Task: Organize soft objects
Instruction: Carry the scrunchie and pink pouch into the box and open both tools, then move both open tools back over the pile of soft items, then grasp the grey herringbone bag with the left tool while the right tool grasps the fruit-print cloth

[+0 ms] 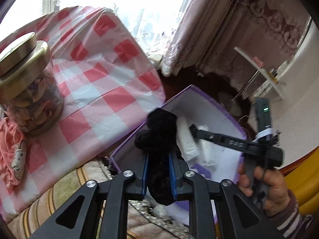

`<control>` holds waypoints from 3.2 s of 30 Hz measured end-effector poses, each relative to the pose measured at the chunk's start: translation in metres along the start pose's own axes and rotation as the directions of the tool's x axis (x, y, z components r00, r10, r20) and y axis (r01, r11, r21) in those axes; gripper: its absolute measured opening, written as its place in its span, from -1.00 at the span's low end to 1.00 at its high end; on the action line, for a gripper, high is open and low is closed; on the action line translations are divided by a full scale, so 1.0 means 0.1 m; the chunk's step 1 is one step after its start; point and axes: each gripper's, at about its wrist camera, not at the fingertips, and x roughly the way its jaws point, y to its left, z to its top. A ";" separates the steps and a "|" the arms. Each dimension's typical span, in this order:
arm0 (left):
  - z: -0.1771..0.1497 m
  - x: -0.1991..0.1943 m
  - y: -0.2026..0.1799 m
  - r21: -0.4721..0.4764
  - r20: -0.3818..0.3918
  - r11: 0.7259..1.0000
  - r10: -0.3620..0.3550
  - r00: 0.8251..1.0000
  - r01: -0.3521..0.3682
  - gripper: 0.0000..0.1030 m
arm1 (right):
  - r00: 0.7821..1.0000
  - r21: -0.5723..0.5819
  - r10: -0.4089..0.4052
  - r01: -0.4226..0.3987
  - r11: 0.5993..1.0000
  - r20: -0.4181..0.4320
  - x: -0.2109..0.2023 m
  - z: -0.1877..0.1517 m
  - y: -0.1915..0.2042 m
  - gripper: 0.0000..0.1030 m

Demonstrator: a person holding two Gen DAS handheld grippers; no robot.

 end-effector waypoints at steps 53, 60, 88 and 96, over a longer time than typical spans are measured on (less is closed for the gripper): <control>-1.04 -1.67 2.34 -0.599 0.167 0.750 0.461 0.872 -0.282 0.07 | 0.989 -0.647 0.109 -0.151 0.748 -0.105 -0.08 -0.59 2.41 0.21; -1.02 -1.79 2.52 -0.615 0.170 0.728 0.497 0.851 -0.302 0.07 | 0.985 -0.720 0.121 -0.174 0.672 -0.126 -0.10 -0.67 2.79 0.22; -0.52 -1.56 3.71 -0.611 -0.115 0.496 0.716 0.689 -0.617 0.38 | 0.987 -0.779 0.146 -0.144 0.610 -0.068 0.54 -0.39 5.22 0.45; -0.58 -1.40 4.00 -0.620 -0.139 0.485 0.706 0.694 -0.617 0.09 | 0.997 -0.743 0.052 -0.077 0.665 -0.057 1.24 -0.27 5.48 0.47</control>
